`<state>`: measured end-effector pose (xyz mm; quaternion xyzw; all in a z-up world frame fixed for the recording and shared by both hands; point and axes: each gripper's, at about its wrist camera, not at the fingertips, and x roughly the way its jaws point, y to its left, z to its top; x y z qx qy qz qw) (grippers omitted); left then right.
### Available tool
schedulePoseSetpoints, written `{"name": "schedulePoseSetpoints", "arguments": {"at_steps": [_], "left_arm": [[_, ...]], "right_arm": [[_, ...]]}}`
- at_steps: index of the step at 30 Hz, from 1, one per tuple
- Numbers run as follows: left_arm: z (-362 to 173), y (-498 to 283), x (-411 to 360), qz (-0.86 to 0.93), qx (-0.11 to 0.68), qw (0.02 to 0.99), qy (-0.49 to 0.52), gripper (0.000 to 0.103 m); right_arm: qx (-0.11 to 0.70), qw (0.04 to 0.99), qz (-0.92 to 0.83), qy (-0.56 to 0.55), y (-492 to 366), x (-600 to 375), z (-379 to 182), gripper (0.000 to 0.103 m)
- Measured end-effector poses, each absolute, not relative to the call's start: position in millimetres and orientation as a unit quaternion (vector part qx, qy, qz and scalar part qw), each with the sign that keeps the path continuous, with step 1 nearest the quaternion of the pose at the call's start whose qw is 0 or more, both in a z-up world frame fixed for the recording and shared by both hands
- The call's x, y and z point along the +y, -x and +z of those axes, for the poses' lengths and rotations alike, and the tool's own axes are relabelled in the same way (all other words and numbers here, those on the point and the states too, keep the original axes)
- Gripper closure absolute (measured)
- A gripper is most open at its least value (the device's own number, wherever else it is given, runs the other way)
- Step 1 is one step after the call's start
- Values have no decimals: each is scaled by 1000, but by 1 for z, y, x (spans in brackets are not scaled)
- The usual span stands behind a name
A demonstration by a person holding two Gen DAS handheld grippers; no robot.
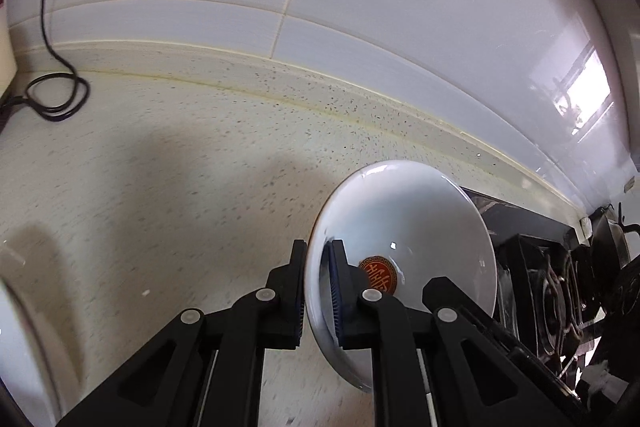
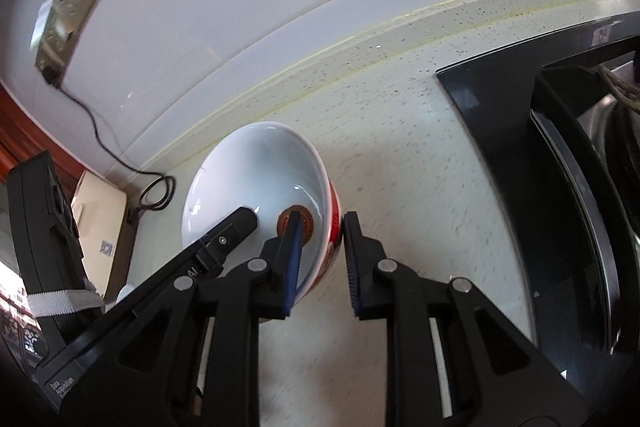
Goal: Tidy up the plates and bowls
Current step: 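Lift the red-patterned bowl with both tools and carry it over the nested bowls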
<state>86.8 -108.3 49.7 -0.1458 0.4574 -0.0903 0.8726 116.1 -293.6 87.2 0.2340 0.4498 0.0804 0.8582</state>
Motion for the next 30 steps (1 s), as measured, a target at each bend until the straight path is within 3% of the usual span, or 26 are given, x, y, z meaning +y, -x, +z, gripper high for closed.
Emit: {"name": "schedulePoseSetpoints", "arguments": {"at_steps": [13,30], "left_arm": [[107,-33,-49,-67,406,901,134,91],[114,8,55,-27,395,906,152,91]], "right_arm": [[422,873,122,-212,-73,-228,134,80],[434,868,163,-179,-54,-131,133,80]]}}
